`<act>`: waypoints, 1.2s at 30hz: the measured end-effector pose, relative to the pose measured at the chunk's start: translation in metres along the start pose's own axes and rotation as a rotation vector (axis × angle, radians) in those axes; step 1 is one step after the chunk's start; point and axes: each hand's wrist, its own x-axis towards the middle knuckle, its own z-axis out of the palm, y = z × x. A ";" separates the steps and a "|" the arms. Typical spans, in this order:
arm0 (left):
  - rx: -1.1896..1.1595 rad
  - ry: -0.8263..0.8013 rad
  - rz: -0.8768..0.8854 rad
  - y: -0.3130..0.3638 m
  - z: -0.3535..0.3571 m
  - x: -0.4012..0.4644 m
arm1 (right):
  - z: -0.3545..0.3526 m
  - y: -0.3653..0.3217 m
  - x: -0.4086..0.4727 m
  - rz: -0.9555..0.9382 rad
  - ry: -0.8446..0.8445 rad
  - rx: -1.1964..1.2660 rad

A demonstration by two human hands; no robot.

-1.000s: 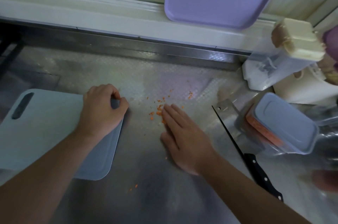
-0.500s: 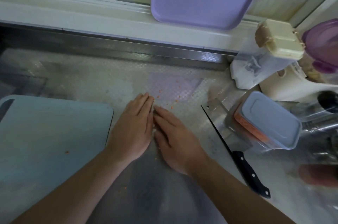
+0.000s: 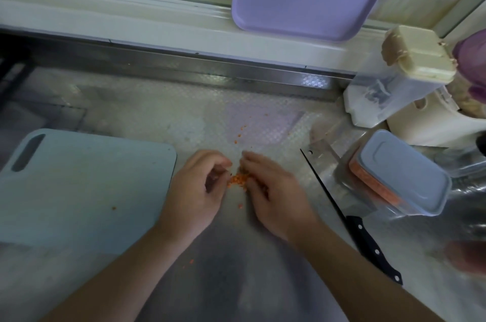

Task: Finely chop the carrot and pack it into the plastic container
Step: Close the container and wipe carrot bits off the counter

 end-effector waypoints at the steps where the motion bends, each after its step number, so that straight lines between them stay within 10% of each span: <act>1: 0.001 0.027 -0.033 0.000 0.001 0.006 | -0.004 0.003 0.012 0.039 0.076 -0.001; 6: -0.179 0.015 -0.197 0.002 0.011 0.021 | -0.008 0.025 0.087 0.216 -0.042 -0.264; 13: -0.108 0.063 -0.200 -0.007 0.004 0.022 | 0.011 -0.005 0.004 -0.172 -0.270 -0.166; 20: 0.238 -0.103 -0.003 -0.013 0.024 0.041 | -0.022 0.029 0.056 0.205 -0.008 -0.270; 26: 0.180 -0.266 0.160 -0.010 0.028 0.012 | 0.008 0.010 0.002 0.015 -0.092 -0.163; 33: -0.172 0.048 -0.169 0.000 0.014 0.003 | -0.018 0.019 0.034 0.109 0.288 0.075; 36: -0.273 0.030 -0.265 0.005 0.022 0.000 | -0.013 0.023 0.081 0.070 0.152 -0.065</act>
